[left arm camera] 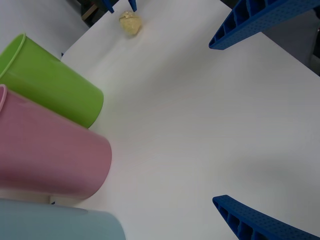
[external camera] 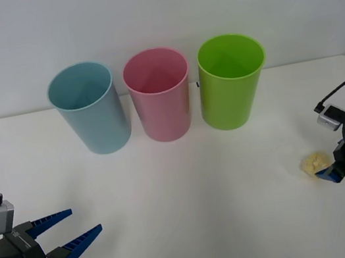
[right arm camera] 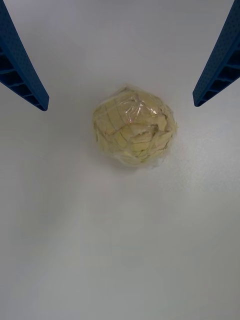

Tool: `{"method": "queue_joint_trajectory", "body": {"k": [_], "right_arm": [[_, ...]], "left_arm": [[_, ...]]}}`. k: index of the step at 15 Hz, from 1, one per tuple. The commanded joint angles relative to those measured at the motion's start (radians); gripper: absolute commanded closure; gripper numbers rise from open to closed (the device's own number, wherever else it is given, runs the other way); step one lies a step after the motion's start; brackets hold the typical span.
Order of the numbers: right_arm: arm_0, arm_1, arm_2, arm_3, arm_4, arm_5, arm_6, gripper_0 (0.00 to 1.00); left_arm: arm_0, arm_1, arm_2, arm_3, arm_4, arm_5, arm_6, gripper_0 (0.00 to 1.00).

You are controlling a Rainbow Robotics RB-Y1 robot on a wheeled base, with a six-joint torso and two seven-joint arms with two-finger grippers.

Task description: Put cans in the blue bin and PET bottles in the pink bin and trash in the green bin.

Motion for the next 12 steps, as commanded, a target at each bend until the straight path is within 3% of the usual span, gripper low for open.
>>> {"method": "queue_joint_trajectory", "body": {"k": [1,12], "right_arm": [[-0.03,0.0,0.024,0.052,0.004,0.003,-0.001,0.0],[-0.088,0.003,0.088,0.179,0.011,0.048,-0.006,0.0]], "left_arm": [[0.0,0.0,0.0,0.0,0.0,0.0,0.0,0.0],[0.0,0.0,0.0,0.0,0.0,0.0,0.0,0.0]]}}
